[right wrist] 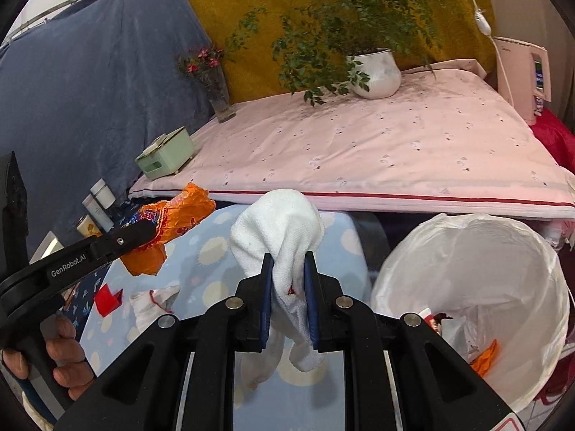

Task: Collect trash
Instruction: 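Carry the orange bag and white cloth over the white bin, then open both grippers to drop the bag and cloth into the bin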

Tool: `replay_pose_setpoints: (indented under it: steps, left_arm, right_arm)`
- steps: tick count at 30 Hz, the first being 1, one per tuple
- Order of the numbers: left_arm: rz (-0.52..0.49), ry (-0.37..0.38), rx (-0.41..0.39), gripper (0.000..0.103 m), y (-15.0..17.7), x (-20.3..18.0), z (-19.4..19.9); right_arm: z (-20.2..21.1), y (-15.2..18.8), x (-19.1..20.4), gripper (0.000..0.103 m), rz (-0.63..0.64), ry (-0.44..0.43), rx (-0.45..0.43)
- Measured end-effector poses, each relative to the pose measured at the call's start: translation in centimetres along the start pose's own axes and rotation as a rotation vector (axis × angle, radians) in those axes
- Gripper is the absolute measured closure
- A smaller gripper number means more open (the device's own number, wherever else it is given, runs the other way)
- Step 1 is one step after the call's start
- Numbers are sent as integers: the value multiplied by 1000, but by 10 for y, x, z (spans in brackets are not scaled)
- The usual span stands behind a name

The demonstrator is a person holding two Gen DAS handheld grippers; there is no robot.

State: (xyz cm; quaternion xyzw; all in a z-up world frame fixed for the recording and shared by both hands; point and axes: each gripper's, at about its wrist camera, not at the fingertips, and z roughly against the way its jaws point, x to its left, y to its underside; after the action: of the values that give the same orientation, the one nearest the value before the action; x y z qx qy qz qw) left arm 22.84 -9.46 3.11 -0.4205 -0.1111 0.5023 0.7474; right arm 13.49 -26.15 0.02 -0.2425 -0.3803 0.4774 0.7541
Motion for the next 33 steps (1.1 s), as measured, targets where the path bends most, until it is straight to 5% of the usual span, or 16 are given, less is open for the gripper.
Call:
replay_pose_setpoints:
  steps: [11, 24, 33]
  left_arm:
    - [-111, 120, 60, 86, 20, -96, -25]
    - [-185, 196, 128, 85, 41, -154, -48]
    - [-208, 184, 125, 53, 51, -169, -53]
  right_arm:
    - [37, -3, -82, 87, -110, 91, -55]
    - [55, 9, -140, 87, -199, 156, -68]
    - [65, 13, -159, 67, -255, 192, -101]
